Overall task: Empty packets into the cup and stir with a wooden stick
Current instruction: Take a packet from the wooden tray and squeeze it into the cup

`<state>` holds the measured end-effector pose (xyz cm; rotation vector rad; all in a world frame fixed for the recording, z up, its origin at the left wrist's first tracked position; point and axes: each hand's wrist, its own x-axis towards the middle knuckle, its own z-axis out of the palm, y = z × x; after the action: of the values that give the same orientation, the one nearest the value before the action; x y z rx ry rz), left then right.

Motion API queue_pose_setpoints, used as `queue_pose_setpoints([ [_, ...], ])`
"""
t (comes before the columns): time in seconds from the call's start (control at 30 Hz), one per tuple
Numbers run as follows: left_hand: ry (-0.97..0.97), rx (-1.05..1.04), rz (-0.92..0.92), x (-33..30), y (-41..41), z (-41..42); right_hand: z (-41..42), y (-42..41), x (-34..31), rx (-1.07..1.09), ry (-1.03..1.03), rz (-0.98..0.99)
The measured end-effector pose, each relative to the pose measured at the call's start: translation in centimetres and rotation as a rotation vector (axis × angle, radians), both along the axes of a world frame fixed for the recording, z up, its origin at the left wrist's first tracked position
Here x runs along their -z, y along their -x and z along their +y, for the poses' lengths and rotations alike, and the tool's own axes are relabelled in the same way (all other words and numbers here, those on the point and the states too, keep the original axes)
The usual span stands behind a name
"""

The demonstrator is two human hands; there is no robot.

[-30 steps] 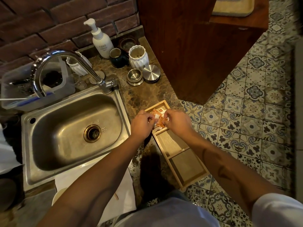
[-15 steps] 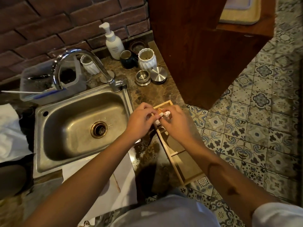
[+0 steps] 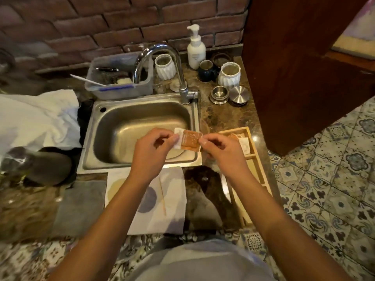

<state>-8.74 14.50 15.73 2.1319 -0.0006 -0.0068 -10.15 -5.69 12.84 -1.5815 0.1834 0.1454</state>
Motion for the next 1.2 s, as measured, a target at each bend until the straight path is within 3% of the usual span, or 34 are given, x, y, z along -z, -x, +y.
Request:
queue_pose_setpoints([
  [0.13,0.153,-0.067,0.097,0.1,3.5,2.2,2.5,1.6,-2.1,-0.002,0.058,-0.054],
  [0.37,0.456,-0.210,0.144,0.4,8.9,6.5,6.5,4.4,-5.1,-0.180,0.452,-0.362],
  [0.67,0.325,0.010,-0.053,-0.4,10.3,11.2,12.3,6.9,-7.5,-0.425,0.927,-0.538],
  [0.8,0.337,0.099,-0.083,-0.6,10.7,13.0,14.1,8.2,-8.1,-0.408,0.897,-0.502],
  [1.07,0.519,0.048,-0.109,-2.3,11.2,15.6,15.8,10.4,-7.7,-0.217,0.585,-0.423],
  [1.2,0.233,0.119,-0.272,-2.0,11.1,16.3,16.2,11.1,-7.8,-0.197,0.531,-0.461],
])
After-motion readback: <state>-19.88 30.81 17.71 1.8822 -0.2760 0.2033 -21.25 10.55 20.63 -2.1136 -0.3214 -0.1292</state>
